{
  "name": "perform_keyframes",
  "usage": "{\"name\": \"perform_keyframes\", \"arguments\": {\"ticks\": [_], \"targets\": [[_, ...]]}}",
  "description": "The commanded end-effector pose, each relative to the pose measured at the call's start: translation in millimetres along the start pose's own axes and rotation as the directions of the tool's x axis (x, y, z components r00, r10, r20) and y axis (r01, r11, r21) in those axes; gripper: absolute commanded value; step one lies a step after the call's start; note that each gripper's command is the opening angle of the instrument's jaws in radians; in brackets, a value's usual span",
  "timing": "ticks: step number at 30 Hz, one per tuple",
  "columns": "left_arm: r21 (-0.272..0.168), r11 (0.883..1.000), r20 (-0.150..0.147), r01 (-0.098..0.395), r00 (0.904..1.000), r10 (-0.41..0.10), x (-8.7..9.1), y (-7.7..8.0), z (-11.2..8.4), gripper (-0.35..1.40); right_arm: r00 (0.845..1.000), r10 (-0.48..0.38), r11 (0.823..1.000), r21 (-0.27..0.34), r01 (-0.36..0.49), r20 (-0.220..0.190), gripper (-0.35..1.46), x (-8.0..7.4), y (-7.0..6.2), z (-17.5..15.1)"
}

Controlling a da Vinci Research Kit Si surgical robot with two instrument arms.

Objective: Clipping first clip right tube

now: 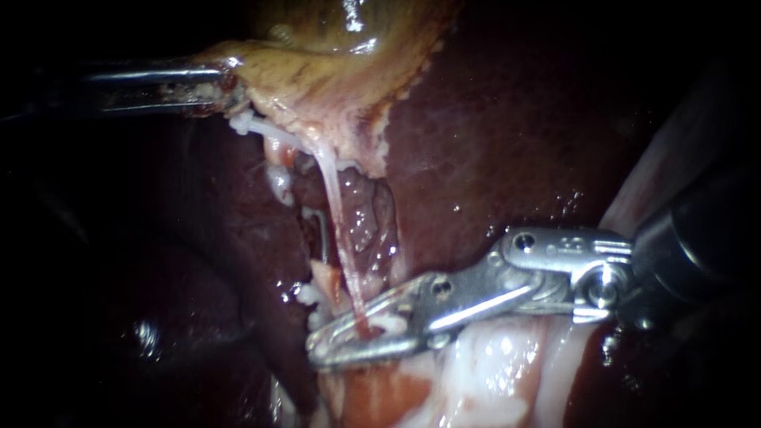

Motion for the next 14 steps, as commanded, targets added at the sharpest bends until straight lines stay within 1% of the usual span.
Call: {"name": "perform_keyframes", "arguments": {"ticks": [1,14], "targets": [[-0.001,1.000,0.000,0.000,1.0000,0.000,0.0,0.0,0.0,-0.35,1.000,0.012,1.000,0.002,-0.012,0.000,-0.35,0.2,0.0,0.0],[0.000,1.000,0.000,0.001,1.0000,-0.001,0.0,-0.1,0.1,-0.35,0.999,0.035,0.999,0.002,-0.035,0.001,-0.35,0.0,0.5,-0.1]]}}
